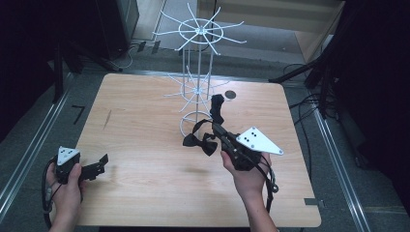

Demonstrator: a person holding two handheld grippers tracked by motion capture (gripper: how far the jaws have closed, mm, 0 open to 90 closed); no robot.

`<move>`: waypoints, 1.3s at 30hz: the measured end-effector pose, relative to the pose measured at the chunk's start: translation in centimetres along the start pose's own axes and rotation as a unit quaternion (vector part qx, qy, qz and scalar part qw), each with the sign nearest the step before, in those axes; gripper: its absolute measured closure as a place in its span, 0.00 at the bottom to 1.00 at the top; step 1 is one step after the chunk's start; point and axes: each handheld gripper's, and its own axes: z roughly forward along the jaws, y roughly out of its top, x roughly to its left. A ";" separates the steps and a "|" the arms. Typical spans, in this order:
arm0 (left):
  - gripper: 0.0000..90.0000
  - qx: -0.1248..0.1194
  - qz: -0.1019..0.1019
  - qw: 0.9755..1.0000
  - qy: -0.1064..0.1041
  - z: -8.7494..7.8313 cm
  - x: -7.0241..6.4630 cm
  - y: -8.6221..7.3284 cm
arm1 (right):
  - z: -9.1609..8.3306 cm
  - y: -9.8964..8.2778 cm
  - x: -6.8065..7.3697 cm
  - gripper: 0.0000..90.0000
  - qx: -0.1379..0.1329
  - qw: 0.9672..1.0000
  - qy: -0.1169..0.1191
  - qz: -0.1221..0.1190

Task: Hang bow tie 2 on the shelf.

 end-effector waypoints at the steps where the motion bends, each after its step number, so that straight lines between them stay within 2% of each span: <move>1: 0.00 0.000 0.000 1.000 0.000 0.0 0.0 0.0 | 0.0 0.0 0.0 1.00 0.000 1.000 0.000 0.000; 11: 0.00 -0.001 0.000 1.000 -0.001 0.0 0.0 0.0 | -0.1 0.9 -0.3 1.00 -0.008 1.000 -0.001 -0.007; 22: 0.00 0.001 0.002 1.000 -0.003 0.0 0.0 0.0 | 0.6 1.8 -0.7 1.00 -0.014 1.000 -0.011 -0.011; 31: 0.00 0.000 0.001 1.000 -0.003 0.1 0.0 0.0 | 1.6 1.9 -1.5 1.00 -0.007 1.000 -0.016 -0.006; 39: 0.00 0.002 0.003 1.000 -0.002 0.1 0.0 0.0 | 2.7 1.7 -2.8 1.00 0.007 1.000 -0.024 0.006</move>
